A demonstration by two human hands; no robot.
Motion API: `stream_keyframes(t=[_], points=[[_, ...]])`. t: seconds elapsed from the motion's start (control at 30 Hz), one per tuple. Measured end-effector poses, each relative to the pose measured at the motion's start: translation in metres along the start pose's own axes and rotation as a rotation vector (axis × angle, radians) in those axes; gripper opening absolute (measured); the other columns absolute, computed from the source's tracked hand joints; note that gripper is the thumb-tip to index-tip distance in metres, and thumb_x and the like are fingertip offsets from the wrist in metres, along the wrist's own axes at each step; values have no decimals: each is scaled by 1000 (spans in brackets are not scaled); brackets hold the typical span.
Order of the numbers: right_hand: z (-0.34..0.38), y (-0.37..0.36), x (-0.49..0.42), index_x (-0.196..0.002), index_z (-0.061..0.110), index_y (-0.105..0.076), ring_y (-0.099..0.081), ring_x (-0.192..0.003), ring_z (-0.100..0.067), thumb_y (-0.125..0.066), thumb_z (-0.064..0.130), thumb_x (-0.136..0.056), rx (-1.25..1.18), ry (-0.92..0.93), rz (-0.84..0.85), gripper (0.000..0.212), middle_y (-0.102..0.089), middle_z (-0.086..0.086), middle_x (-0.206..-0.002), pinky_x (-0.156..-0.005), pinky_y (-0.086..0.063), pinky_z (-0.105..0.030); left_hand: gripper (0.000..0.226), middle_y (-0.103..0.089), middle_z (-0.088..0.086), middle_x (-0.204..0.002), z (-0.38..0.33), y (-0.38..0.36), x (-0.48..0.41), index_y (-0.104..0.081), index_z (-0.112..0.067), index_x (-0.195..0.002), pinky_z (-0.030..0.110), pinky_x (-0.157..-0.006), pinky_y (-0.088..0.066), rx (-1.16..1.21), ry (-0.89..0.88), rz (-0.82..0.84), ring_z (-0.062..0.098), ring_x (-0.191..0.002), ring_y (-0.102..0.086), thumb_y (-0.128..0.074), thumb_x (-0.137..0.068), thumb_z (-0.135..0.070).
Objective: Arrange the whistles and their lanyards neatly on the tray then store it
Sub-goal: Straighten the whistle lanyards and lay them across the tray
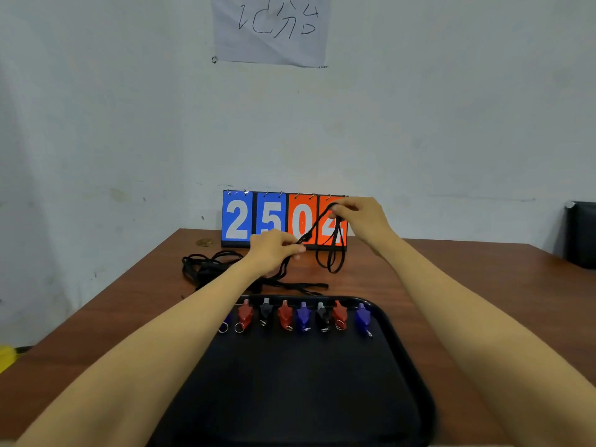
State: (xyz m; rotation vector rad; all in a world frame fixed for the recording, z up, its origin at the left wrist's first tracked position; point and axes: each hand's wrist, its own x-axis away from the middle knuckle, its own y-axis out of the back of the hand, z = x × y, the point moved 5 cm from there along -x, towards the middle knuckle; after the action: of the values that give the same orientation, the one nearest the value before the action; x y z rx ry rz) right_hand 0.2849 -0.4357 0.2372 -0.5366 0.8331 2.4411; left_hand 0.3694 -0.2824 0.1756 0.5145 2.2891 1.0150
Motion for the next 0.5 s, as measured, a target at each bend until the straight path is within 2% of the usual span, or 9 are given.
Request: stream_keyframes(t=[0.07,0.1,0.13,0.17,0.23,0.3,0.33,0.4,0.5], points=[[-4,8,-2,-98,6,-71,-63,-91,-16,-55,14,-91,-53,-23,-63,19,-71,-9,-92,-89,-46,-26,25,-54,-14,-59,13,6,3,-63,-25,-71,39,-96,-39,-70,32,-53,3,-66,-50,-55,-91,-37],[-6,11,-2,-96,6,-71,-63,-90,-17,-56,14,-91,-84,-33,-87,18,-71,-9,-92,-91,-48,-28,23,-58,-10,-67,21,9,5,-65,-19,-79,38,-95,-43,-136,78,-80,7,-72,-55,-55,-91,-36],[-8,13,-2,-96,6,-71,-64,-90,-17,-56,14,-91,-109,-43,-101,18,-71,-10,-92,-92,-48,-29,24,-64,-3,-84,29,11,7,-66,-15,-96,40,-97,-43,-228,158,-69,14,-88,-60,-57,-91,-36],[-9,13,-1,-96,6,-71,-63,-91,-17,-56,14,-92,-111,-52,-100,18,-72,-11,-93,-93,-48,-29,35,-61,5,-109,36,11,9,-59,-13,-116,43,-102,-39,-328,263,-11,23,-109,-55,-60,-88,-35],[-8,10,3,-98,6,-71,-63,-95,-18,-56,16,-92,-47,-53,-53,19,-72,-11,-97,-91,-45,-26,72,-32,15,-143,40,7,12,-34,-14,-139,50,-109,-27,-415,426,134,34,-135,-27,-70,-80,-34],[-4,5,7,-101,7,-71,-63,-99,-18,-57,18,-92,25,-28,0,20,-72,-9,-99,-88,-44,-25,90,-14,14,-153,20,10,11,-21,-16,-146,50,-115,-21,-190,393,136,34,-141,-13,-75,-76,-30],[0,3,9,-102,8,-71,-63,-99,-18,-57,18,-92,59,-9,20,20,-72,-8,-100,-88,-44,-25,91,-16,11,-154,7,13,9,-20,-17,-147,49,-115,-22,29,336,101,31,-142,-16,-75,-76,-29],[10,2,14,-104,9,-71,-63,-99,-17,-56,19,-92,137,45,55,21,-71,-6,-102,-91,-47,-27,79,-33,4,-150,-24,23,13,-30,-19,-145,39,-111,-30,384,195,93,23,-138,-32,-72,-79,-32],[32,5,26,-103,11,-72,-63,-95,-15,-56,18,-92,212,127,95,21,-71,-4,-102,-88,-48,-26,56,-55,-3,-128,-60,35,29,-50,-20,-132,27,-95,-36,422,31,133,10,-116,-50,-67,-82,-38]])
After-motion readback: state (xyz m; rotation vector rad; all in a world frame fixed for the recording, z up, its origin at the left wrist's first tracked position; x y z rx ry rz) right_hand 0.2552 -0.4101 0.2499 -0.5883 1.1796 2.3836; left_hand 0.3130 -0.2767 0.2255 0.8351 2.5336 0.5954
